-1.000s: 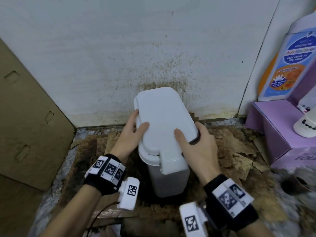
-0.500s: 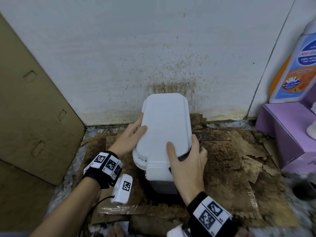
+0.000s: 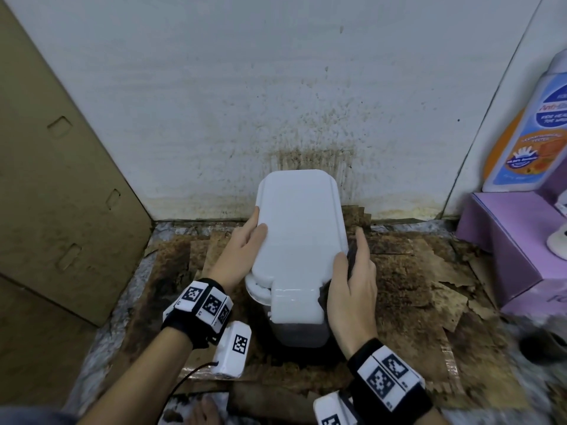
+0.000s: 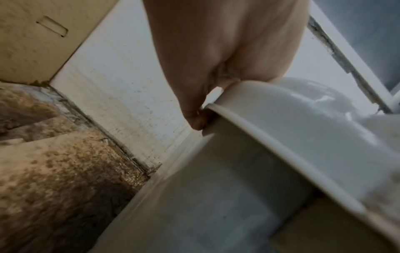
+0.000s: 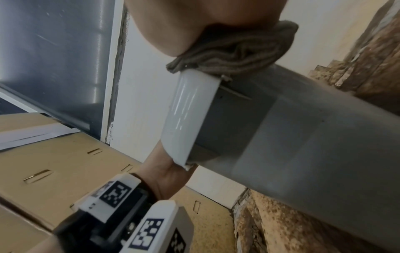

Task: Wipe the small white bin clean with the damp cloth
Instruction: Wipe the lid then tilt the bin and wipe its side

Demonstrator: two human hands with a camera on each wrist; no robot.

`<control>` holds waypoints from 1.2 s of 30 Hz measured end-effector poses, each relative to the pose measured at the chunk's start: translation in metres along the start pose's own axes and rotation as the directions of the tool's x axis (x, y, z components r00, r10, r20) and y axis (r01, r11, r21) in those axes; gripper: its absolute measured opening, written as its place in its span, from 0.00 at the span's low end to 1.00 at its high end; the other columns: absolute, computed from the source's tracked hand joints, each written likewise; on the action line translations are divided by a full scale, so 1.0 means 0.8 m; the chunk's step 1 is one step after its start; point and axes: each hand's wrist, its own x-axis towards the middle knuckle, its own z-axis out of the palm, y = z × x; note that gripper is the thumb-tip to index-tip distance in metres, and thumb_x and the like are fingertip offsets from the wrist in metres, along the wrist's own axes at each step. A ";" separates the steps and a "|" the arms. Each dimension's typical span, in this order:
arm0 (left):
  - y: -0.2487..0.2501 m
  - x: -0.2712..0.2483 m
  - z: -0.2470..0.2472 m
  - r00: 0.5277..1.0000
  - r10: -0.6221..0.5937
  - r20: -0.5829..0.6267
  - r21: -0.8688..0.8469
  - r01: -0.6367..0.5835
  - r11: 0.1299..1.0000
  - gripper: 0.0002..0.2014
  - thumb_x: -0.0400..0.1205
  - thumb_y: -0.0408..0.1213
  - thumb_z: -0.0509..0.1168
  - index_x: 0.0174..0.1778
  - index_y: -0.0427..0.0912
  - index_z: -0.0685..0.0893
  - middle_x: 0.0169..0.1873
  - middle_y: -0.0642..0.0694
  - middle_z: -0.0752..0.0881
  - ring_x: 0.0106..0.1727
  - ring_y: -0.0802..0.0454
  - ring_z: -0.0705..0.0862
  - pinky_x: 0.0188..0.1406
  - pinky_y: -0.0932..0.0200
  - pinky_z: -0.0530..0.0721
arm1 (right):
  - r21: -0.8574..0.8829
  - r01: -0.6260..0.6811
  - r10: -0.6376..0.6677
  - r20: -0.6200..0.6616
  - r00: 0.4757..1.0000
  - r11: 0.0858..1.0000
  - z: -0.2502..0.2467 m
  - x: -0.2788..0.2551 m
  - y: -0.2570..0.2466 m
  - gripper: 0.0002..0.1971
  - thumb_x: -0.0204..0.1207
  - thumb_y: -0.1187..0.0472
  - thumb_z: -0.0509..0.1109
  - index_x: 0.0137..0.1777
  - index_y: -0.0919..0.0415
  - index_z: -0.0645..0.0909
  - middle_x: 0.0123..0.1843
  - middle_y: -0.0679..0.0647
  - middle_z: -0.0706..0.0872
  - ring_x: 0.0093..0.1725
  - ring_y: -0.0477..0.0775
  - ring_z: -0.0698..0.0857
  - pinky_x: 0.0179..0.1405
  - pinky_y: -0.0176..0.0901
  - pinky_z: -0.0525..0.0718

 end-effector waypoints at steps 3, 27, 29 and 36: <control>0.001 -0.003 -0.001 1.000 -0.002 -0.008 -0.026 0.002 1.000 0.18 0.94 0.43 0.52 0.77 0.69 0.67 0.56 0.75 0.87 0.60 0.67 0.87 0.56 0.65 0.87 | 0.129 -0.035 0.041 -0.048 0.998 0.991 -0.001 0.005 0.003 0.31 0.90 0.49 0.56 0.88 0.40 0.46 0.77 0.36 0.64 0.76 0.43 0.67 0.75 0.48 0.68; -0.021 -0.002 -0.008 0.999 -0.024 -0.046 -0.038 0.022 0.999 0.25 0.90 0.53 0.58 0.85 0.59 0.66 0.74 0.59 0.81 0.69 0.61 0.84 0.68 0.52 0.85 | -0.276 0.561 -0.448 0.378 0.810 0.780 0.005 0.086 -0.070 0.21 0.89 0.62 0.56 0.81 0.53 0.68 0.62 0.53 0.82 0.55 0.49 0.82 0.49 0.32 0.77; -0.023 0.001 -0.009 0.998 -0.026 -0.054 -0.046 0.024 0.999 0.26 0.90 0.52 0.58 0.86 0.57 0.66 0.74 0.57 0.81 0.69 0.62 0.84 0.68 0.52 0.84 | -0.349 0.646 -0.393 0.570 0.721 0.679 0.018 0.091 -0.071 0.22 0.89 0.57 0.57 0.82 0.59 0.65 0.71 0.58 0.78 0.67 0.56 0.79 0.65 0.44 0.78; -0.028 0.003 -0.012 0.998 0.007 -0.062 0.033 -0.005 0.999 0.18 0.91 0.56 0.54 0.78 0.70 0.69 0.71 0.67 0.78 0.71 0.72 0.77 0.72 0.63 0.76 | -0.425 0.714 -0.224 0.751 0.621 0.556 0.008 0.079 -0.059 0.32 0.89 0.40 0.50 0.88 0.54 0.57 0.90 0.49 0.54 0.88 0.45 0.47 0.87 0.47 0.48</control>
